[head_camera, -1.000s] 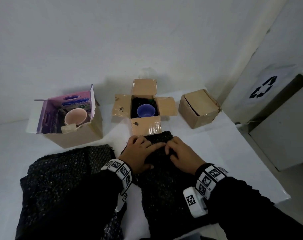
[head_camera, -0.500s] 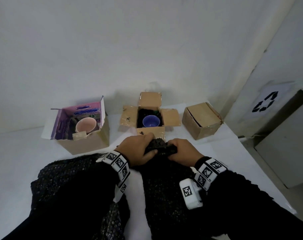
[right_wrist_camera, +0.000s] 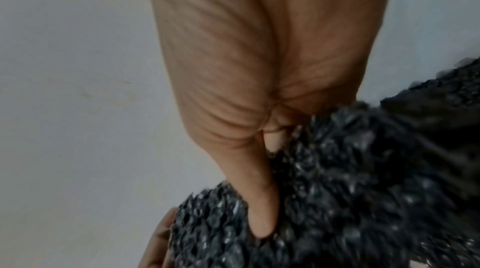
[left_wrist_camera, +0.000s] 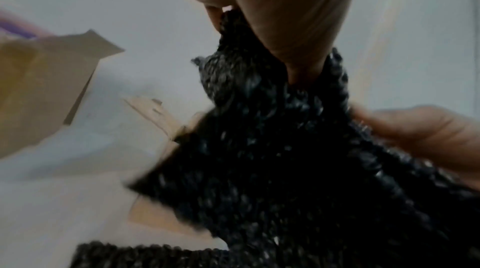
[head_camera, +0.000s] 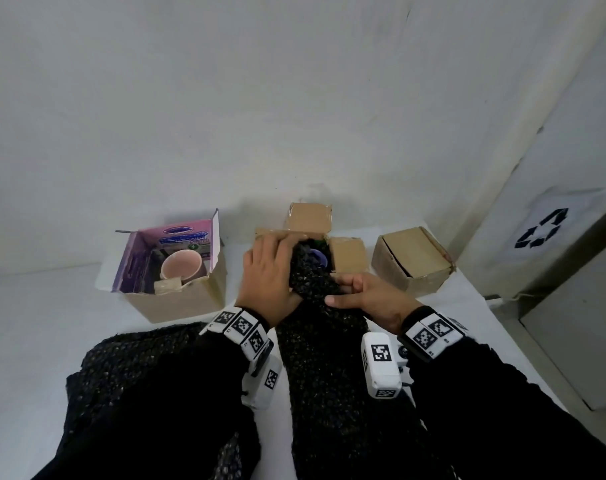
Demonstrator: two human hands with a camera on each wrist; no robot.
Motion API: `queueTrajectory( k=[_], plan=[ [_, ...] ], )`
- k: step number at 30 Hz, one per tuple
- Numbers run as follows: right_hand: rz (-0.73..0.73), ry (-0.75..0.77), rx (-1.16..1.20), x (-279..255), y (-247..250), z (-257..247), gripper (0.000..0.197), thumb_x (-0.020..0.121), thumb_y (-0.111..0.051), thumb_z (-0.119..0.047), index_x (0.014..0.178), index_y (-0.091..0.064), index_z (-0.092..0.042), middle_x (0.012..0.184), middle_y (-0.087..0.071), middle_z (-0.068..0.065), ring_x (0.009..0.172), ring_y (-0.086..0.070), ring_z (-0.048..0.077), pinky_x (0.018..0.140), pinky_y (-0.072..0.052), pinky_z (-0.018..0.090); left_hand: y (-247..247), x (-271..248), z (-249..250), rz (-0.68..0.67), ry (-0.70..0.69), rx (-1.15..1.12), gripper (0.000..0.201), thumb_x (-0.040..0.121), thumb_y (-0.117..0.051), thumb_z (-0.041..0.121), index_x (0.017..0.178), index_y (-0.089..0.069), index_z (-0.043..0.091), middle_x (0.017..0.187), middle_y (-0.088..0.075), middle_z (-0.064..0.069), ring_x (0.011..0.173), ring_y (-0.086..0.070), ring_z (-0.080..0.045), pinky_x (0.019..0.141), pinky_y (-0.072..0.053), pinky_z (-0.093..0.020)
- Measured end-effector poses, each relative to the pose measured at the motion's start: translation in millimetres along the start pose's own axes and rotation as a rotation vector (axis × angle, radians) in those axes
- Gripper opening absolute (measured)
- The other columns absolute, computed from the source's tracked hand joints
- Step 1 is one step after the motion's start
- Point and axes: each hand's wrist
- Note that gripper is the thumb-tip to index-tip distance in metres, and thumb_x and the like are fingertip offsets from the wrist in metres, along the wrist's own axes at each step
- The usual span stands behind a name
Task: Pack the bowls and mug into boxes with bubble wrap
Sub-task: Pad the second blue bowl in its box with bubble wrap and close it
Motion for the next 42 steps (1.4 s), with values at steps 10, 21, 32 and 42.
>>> queueTrajectory(
  k=[10, 21, 32, 42],
  plan=[
    [0.364, 0.102, 0.512, 21, 0, 12, 0.030, 0.088, -0.062, -0.002, 0.118, -0.063, -0.004, 0.115, -0.069, 0.015, 0.101, -0.067, 0.026, 0.083, -0.057, 0.036, -42, -19, 15, -0.282, 0.349, -0.868, 0.110, 0.073, -0.078, 0.045, 0.149, -0.001, 0.033, 0.115, -0.058, 0.013, 0.100, -0.060, 0.010, 0.082, -0.050, -0.012],
    [0.528, 0.180, 0.745, 58, 20, 4, 0.030, 0.085, -0.059, 0.006, 0.109, -0.060, -0.011, 0.102, -0.068, 0.013, 0.084, -0.070, 0.024, 0.073, -0.059, 0.037, -47, 1, 5, -0.499, 0.115, -0.393, 0.015, 0.094, -0.052, 0.023, 0.108, -0.051, 0.017, 0.108, -0.060, -0.009, 0.100, -0.056, -0.025, 0.080, -0.037, -0.028],
    [0.403, 0.292, -0.281, 91, 83, -40, 0.049, 0.070, -0.048, 0.026, 0.071, -0.068, -0.019, 0.085, -0.063, 0.006, 0.086, -0.058, 0.025, 0.068, -0.048, 0.032, -47, 31, -47, -0.154, 0.157, -0.233, 0.039, 0.092, -0.035, 0.050, 0.108, -0.059, 0.024, 0.082, -0.066, 0.002, 0.069, -0.059, -0.016, 0.061, -0.049, -0.033],
    [-0.003, 0.341, -1.320, 145, 90, -46, 0.051, 0.072, -0.055, 0.015, 0.091, -0.078, -0.027, 0.114, -0.059, -0.012, 0.097, -0.034, 0.008, 0.085, -0.036, 0.028, -93, 64, -53, -0.491, -0.032, 0.021, 0.035, 0.089, -0.053, 0.013, 0.120, -0.065, 0.024, 0.123, -0.057, 0.000, 0.107, -0.050, -0.023, 0.088, -0.043, -0.038]
  ],
)
Point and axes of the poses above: each hand's wrist, its own x-axis towards the middle knuckle, its own y-axis out of the back of the hand, z = x × y
